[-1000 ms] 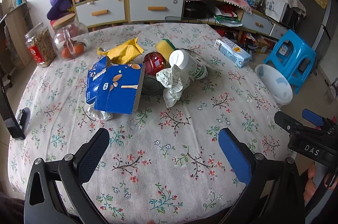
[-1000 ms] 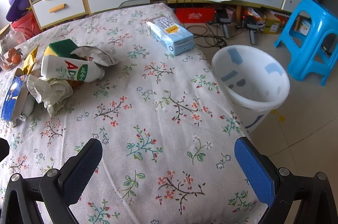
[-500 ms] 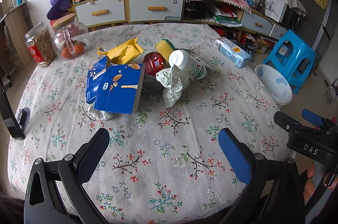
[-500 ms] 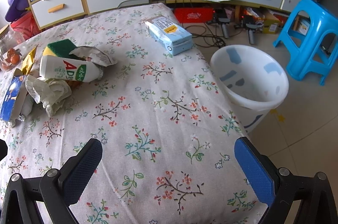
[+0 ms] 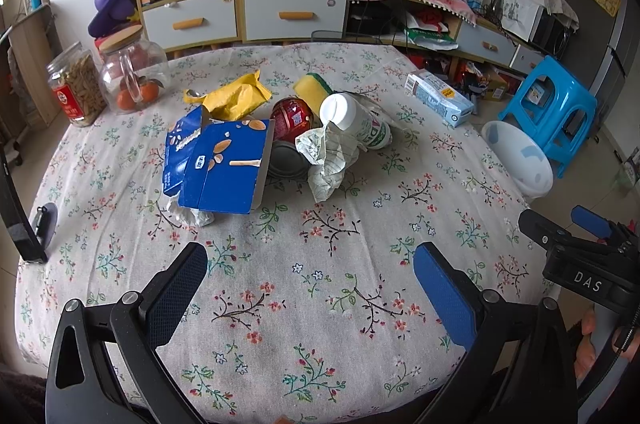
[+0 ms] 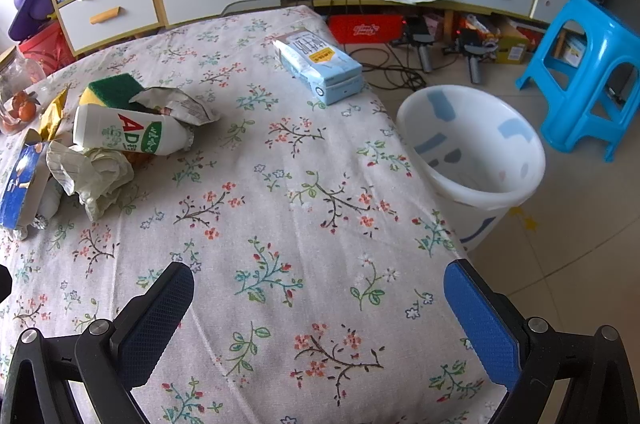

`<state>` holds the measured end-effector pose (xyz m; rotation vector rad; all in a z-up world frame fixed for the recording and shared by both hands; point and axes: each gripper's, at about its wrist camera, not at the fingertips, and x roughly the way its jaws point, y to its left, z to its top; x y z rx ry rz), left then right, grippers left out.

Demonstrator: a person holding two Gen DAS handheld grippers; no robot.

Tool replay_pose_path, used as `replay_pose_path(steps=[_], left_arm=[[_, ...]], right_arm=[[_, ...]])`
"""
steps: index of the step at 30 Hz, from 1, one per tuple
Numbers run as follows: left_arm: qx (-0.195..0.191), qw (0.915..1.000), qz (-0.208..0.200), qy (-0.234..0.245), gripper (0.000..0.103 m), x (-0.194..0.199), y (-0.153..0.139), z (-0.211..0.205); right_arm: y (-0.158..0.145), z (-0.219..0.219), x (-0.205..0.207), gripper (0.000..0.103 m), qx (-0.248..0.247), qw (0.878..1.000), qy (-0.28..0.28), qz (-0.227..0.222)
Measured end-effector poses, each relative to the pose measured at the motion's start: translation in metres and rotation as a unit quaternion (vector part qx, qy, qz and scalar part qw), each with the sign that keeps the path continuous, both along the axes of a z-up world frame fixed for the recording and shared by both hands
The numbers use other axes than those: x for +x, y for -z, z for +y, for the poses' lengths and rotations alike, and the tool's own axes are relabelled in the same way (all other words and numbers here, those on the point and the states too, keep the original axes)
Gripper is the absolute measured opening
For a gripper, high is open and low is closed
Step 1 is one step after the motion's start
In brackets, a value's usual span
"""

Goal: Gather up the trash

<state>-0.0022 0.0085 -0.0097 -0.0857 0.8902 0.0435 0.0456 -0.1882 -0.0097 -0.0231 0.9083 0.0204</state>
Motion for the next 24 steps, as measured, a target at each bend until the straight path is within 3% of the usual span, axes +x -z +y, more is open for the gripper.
replay_pose_path(steps=[15,20,24], left_arm=[[-0.01,0.9999,0.007,-0.008,0.103,0.007,-0.005,0.014],[-0.059,0.9971,0.049,0.004,0.103,0.03,-0.004,0.037],[-0.035,0.9971,0.068,0.0,0.103,0.051,-0.006,0.053]], right_arm=[[-0.013,-0.009,-0.006,0.103,-0.004,1.0,0.005,-0.013],[-0.029,-0.004,0.005,0.103,-0.027,0.999,-0.028,-0.021],[-0.04,0.001,0.023,0.103,-0.043,0.997,-0.064,-0.006]])
